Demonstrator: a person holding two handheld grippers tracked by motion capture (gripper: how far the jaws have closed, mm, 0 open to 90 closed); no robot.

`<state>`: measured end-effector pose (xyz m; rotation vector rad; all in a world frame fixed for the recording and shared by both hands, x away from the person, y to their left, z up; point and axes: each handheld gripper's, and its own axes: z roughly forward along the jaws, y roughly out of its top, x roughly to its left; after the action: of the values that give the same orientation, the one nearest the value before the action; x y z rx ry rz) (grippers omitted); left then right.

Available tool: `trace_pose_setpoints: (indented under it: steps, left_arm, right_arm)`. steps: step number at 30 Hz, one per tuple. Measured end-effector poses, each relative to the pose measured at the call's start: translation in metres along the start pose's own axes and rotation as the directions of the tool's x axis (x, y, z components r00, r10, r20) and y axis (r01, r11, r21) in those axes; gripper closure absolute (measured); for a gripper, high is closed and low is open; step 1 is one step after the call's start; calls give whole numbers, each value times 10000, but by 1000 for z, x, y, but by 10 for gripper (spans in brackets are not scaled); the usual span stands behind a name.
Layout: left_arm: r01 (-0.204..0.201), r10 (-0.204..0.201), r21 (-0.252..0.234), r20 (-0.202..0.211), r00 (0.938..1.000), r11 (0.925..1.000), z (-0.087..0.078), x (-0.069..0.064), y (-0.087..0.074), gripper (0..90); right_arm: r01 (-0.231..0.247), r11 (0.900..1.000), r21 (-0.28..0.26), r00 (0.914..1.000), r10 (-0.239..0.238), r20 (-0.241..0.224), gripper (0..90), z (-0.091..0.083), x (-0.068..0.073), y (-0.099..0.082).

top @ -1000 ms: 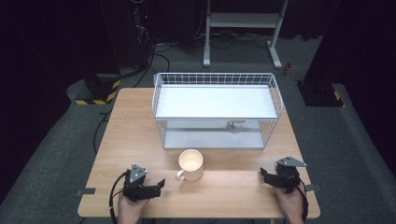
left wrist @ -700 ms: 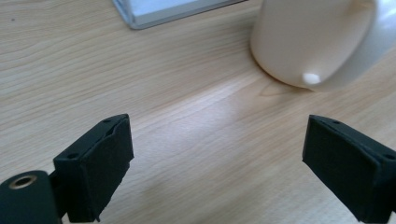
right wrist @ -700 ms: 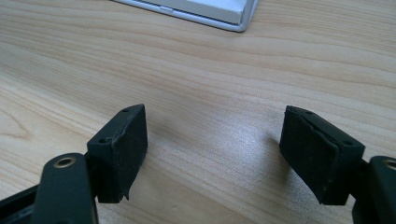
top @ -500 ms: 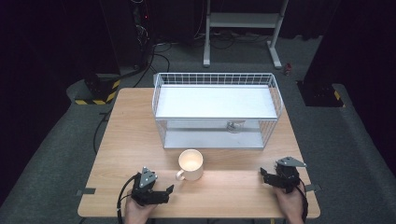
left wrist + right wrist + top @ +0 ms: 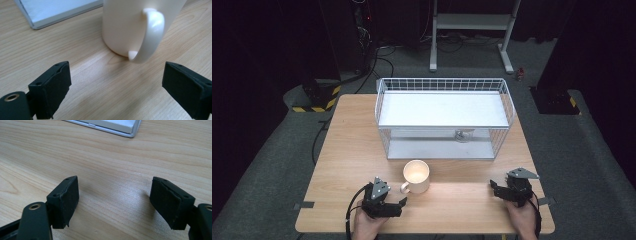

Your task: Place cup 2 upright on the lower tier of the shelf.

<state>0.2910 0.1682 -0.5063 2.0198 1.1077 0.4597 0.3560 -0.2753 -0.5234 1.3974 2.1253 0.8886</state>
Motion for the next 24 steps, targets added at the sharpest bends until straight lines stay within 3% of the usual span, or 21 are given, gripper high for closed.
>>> trace_pose_setpoints:
  steps: [15,24]
  left_arm:
    - [-225,222,202,147,9996,9995,14,-9,16,44]
    - [-482,482,66,53,9988,9988,17,-12,28,46]
  right_arm:
    - [123,9999,-23,9999,-123,-35,234,0,1,0]
    - [120,9999,-21,9999,-120,-62,232,0,0,0]
